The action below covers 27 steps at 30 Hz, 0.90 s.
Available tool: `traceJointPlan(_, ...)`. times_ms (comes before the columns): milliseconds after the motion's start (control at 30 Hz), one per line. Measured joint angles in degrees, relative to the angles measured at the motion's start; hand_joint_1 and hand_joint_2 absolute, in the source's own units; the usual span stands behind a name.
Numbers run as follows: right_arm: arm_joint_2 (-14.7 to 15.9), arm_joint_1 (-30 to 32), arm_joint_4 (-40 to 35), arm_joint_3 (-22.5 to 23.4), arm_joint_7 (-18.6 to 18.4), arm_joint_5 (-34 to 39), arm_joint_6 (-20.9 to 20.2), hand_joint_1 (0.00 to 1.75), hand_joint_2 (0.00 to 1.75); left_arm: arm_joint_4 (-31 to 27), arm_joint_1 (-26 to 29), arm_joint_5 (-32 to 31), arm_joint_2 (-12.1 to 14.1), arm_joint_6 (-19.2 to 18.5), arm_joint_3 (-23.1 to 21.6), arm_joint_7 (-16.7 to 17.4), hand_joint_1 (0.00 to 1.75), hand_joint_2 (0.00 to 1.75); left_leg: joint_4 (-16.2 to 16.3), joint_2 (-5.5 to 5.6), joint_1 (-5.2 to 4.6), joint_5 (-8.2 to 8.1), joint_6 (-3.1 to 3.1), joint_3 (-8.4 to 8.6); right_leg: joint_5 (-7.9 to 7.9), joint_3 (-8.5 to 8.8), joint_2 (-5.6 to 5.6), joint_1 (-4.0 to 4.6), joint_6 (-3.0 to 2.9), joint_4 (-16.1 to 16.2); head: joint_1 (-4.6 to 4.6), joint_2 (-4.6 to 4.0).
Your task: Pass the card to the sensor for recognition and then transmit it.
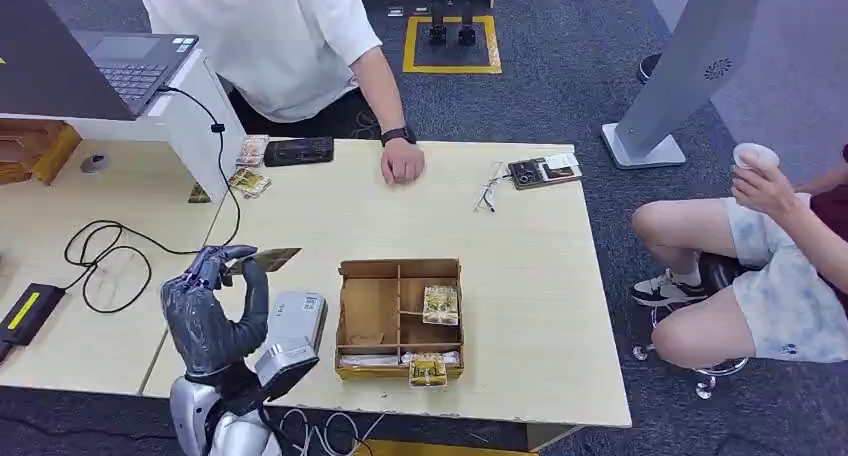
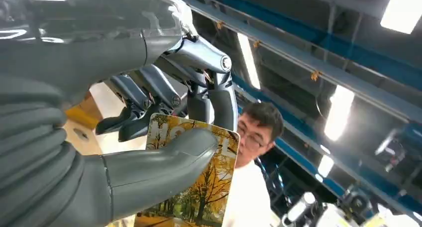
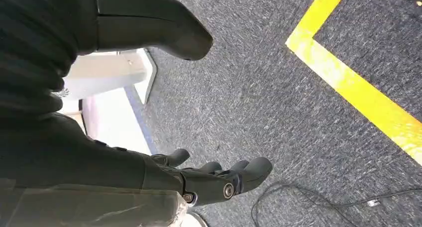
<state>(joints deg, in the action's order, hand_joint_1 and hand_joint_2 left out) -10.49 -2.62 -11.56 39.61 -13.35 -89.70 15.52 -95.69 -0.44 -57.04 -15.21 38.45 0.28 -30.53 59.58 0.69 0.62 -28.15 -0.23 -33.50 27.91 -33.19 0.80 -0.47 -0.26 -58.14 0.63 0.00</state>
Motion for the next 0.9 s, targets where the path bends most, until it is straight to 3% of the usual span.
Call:
traceJointPlan(233, 0.00, -0.07, 0.02, -1.51, -0.11, 0.00, -0.53, 0.00, 1.75, 4.29, -7.63, -3.70, -0.53, 0.00, 1.27, 4.70, 1.75, 1.75, 0.01, 0.01, 0.01, 0.01, 0.00, 0.02, -0.01, 0.01, 0.01, 0.00, -0.01, -0.02, 0.00, 0.00)
traceJointPlan(533, 0.00, -0.20, 0.04, -3.87, -0.52, 0.00, -0.96, 0.00, 1.75, 14.41, -17.45, -10.00, -2.25, -0.02, 5.20, 9.55, 1.75, 1.75, 0.01, 0.02, 0.00, 0.01, 0.00, -0.01, -0.01, 0.00, -0.01, 0.00, -0.01, -0.02, 0.02, 0.00)
traceJointPlan(900, 0.00, -0.30, 0.07, -5.25, -0.79, 0.00, -1.42, 0.00, 1.75, 27.42, -25.15, -16.00, -1.84, -0.02, 6.67, 22.74, 1.75, 1.75, 0.02, 0.02, 0.00, 0.01, 0.00, -0.01, -0.01, 0.00, 0.00, 0.00, -0.01, -0.02, 0.00, 0.00)
